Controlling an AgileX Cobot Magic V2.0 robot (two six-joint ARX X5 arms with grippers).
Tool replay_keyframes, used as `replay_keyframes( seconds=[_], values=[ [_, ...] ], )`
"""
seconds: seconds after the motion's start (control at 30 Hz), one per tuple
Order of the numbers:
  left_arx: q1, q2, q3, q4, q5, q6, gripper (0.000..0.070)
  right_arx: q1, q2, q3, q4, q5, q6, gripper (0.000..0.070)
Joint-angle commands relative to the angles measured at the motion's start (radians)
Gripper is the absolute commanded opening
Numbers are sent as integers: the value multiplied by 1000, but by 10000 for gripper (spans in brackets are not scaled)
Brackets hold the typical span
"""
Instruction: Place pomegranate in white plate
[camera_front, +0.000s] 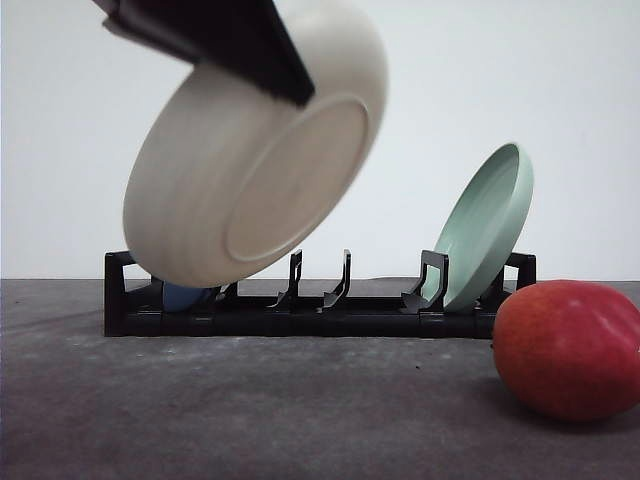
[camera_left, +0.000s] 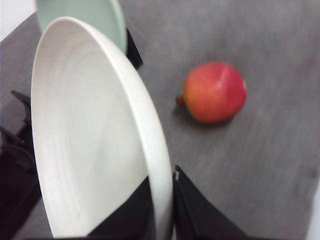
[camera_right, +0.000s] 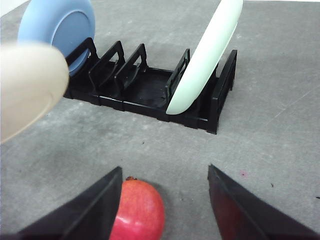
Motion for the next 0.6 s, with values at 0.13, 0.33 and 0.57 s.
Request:
replay_keyframes(
  seconds=[0.13,0.33,0.57],
  values=[
    [-59,121,9,11,-54,205,10,3,1,17,8,0,-3,342],
    [-74,242,9,12,-96,296,10,3,1,17,8,0,-3,342],
    [-74,342,9,14,-96,320,10,3,1,17,8,0,-3,342]
  ],
)
